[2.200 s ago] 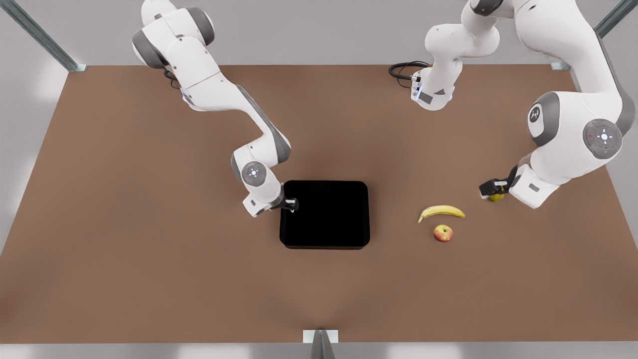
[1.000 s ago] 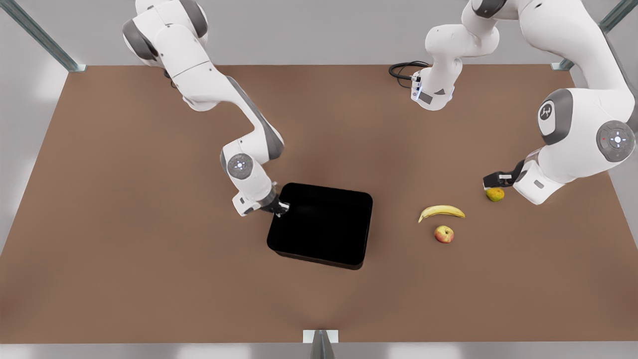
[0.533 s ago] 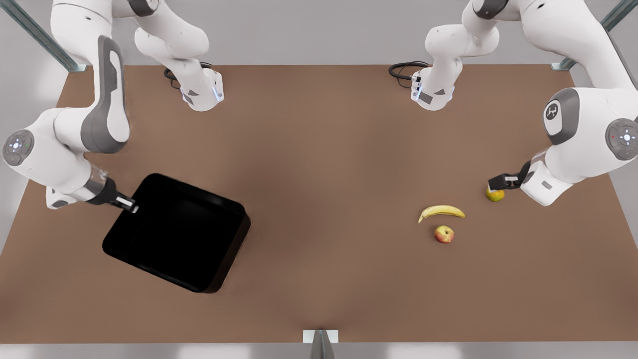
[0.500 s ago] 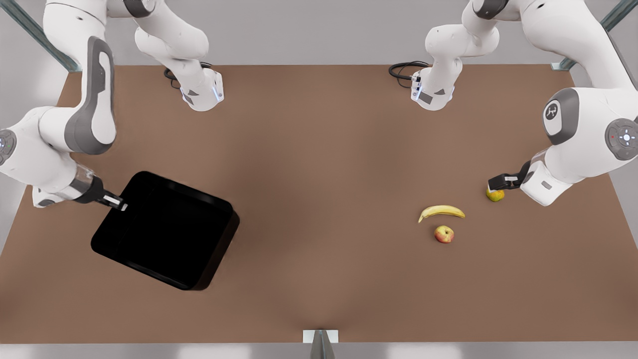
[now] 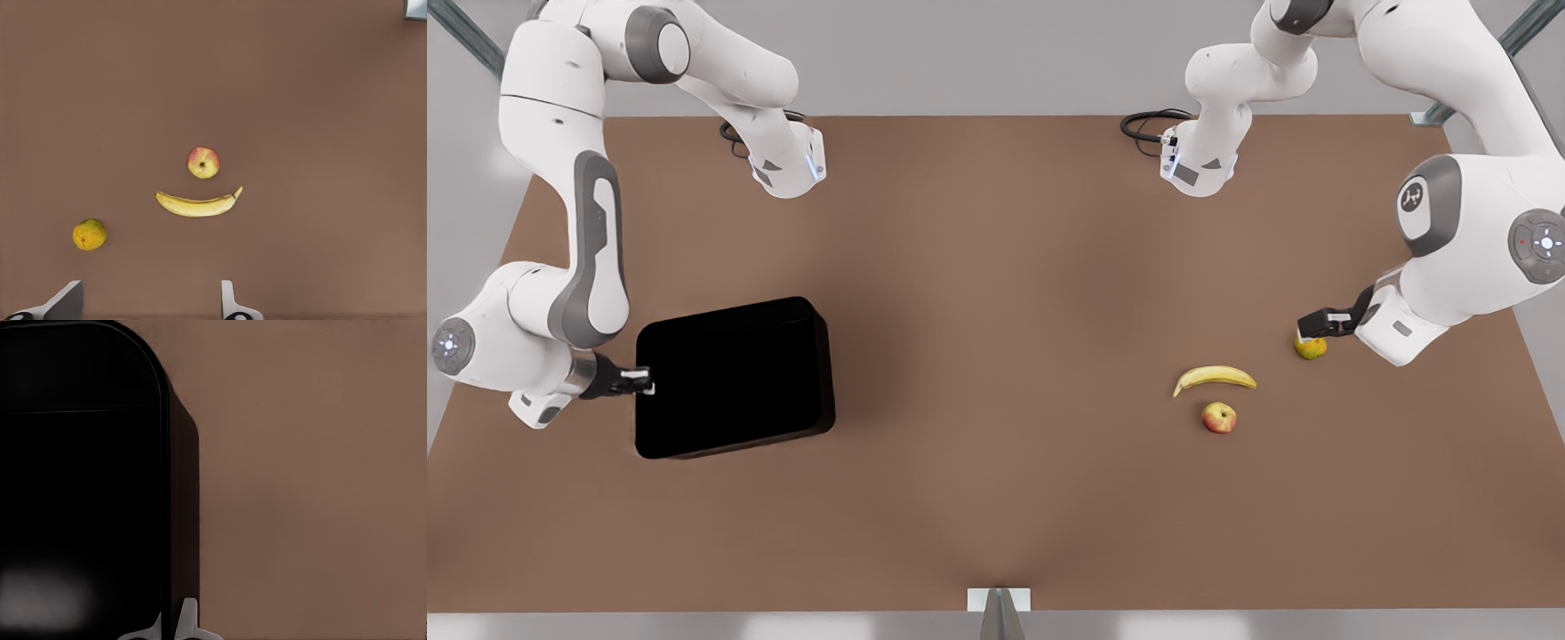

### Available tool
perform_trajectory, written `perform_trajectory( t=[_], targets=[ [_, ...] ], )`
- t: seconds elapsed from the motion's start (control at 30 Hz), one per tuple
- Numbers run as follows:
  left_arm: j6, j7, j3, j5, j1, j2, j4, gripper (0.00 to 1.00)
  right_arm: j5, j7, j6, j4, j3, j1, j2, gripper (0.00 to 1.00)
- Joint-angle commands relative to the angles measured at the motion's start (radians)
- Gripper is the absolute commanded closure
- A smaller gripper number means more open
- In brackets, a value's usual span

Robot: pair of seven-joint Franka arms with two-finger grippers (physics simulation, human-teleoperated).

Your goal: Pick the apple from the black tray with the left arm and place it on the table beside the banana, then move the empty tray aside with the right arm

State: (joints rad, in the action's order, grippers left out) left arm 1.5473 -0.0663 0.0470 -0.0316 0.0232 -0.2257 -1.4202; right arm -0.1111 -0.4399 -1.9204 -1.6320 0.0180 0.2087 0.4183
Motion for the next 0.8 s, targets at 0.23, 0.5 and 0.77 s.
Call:
perform_trajectory(
  t=[0.23,0.5,0.77],
  targets=[
    [0.056,0.051,0.004,0.021,-0.017,-0.004,0.003,0.00,0.041,-0.479,-0.060,0.009,0.000,-0.006,0.059,0.80],
    [0.056,0.053,0.004,0.022,-0.020,-0.006,0.001,0.00,0.027,-0.369,0.084,0.141,0.005,-0.037,0.042,0.00],
    [0.054,0.053,0.004,0.021,-0.017,-0.004,-0.002,0.00,0.085,0.477,0.428,0.403,0.006,-0.276,-0.084,0.00]
  ],
)
